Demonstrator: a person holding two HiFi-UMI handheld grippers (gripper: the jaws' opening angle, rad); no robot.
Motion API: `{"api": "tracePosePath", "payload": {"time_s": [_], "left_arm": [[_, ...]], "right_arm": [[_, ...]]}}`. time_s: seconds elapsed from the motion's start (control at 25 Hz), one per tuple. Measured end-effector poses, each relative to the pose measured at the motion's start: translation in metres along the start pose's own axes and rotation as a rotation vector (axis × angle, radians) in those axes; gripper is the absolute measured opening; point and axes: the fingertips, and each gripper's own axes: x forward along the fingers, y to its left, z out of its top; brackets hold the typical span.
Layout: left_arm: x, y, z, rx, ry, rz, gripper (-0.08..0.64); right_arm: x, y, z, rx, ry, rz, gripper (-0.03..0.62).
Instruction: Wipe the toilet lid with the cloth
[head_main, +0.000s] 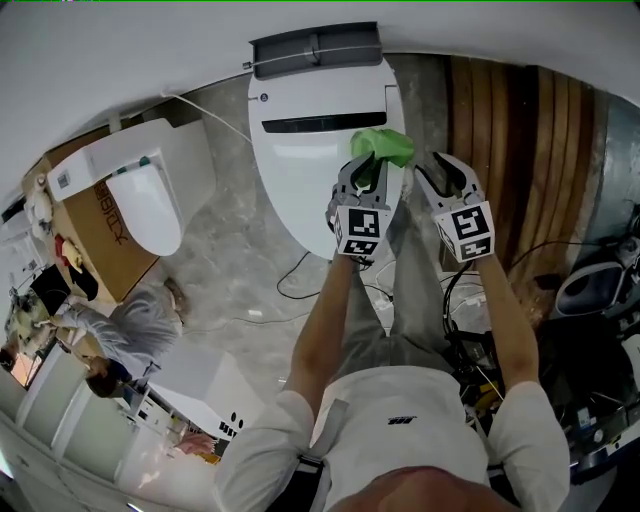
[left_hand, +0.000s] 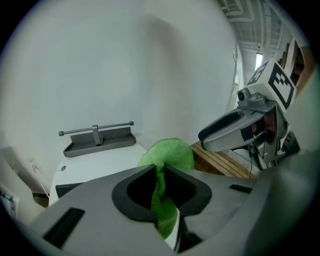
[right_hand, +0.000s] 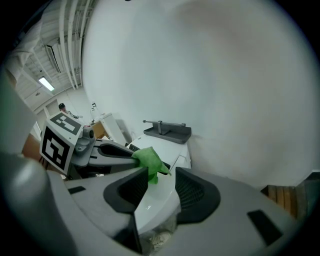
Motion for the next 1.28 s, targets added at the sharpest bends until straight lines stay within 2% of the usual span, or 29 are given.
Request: {"api": "tracePosePath", "payload": {"time_s": [0.56, 0.72, 0.92, 1.28], "left_arm": [[0.069, -0.02, -0.061, -0.011, 0.095, -0.07, 0.067], [0.083, -0.025, -0.076, 0.007, 0.128, -0.092, 0.067], [0.091, -0.028, -0.087, 0.051, 0.162, -0.102, 0.067], [0.084, -0.017, -0.096, 0.053, 0.18, -0.094, 0.067]], "right_arm": [[0.038, -0.017, -0.053, 0.006, 0.044, -0.009, 0.18], [0.045, -0.016, -0.067, 0.008, 0.055, -0.014, 0.179], [0.056, -0.011, -0.075, 0.013, 0.061, -0.024, 0.179], [0.062, 0.002, -0.084, 0.005, 0.077, -0.034, 0.179]]}}
